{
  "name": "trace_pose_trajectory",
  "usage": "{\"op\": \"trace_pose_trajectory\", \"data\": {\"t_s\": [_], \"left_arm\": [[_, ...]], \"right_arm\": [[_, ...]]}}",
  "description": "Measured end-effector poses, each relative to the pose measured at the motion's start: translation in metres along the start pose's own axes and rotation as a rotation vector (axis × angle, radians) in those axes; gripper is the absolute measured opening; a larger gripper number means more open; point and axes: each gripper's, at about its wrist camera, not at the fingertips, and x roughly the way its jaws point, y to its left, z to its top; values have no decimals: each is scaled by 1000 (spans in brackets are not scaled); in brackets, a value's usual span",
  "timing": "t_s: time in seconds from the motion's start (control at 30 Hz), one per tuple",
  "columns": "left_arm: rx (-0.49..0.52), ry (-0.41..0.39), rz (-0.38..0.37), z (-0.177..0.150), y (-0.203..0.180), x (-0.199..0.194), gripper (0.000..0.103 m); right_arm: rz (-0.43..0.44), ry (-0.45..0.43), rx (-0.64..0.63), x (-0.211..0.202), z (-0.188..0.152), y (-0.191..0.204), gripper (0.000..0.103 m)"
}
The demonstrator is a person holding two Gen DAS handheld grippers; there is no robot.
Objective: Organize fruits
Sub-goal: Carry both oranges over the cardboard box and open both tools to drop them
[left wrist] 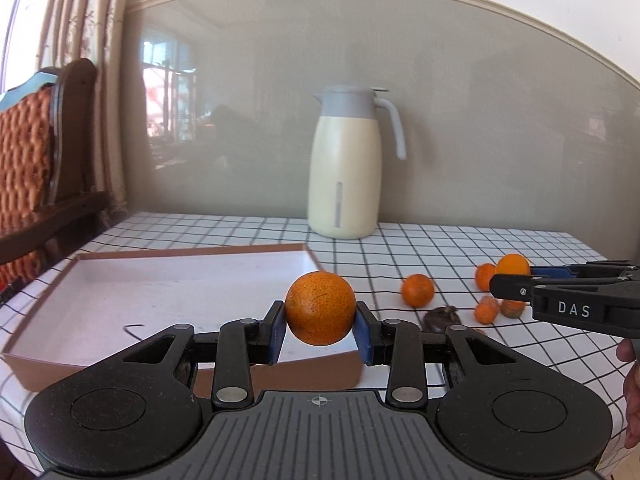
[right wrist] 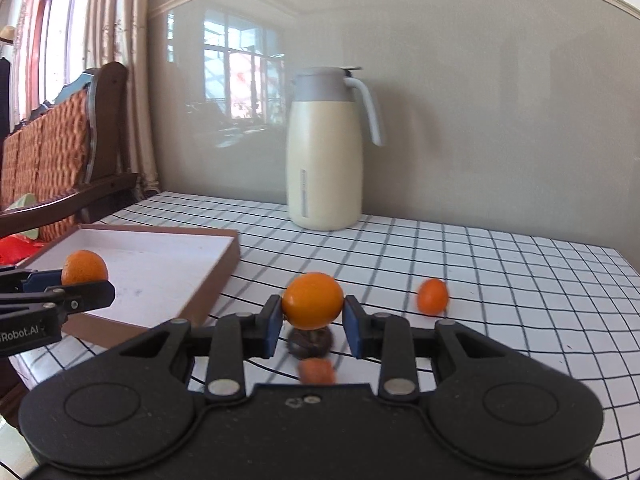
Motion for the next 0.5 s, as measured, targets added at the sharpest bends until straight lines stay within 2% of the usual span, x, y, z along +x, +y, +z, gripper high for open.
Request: {"op": "trace_pose_trajectory", "data": {"t_s": [0.5], "left_arm": [[-63,-12,124,-6,71,-18,36]], "right_arm": [[140,-41,-71,14,16,80,24]]}}
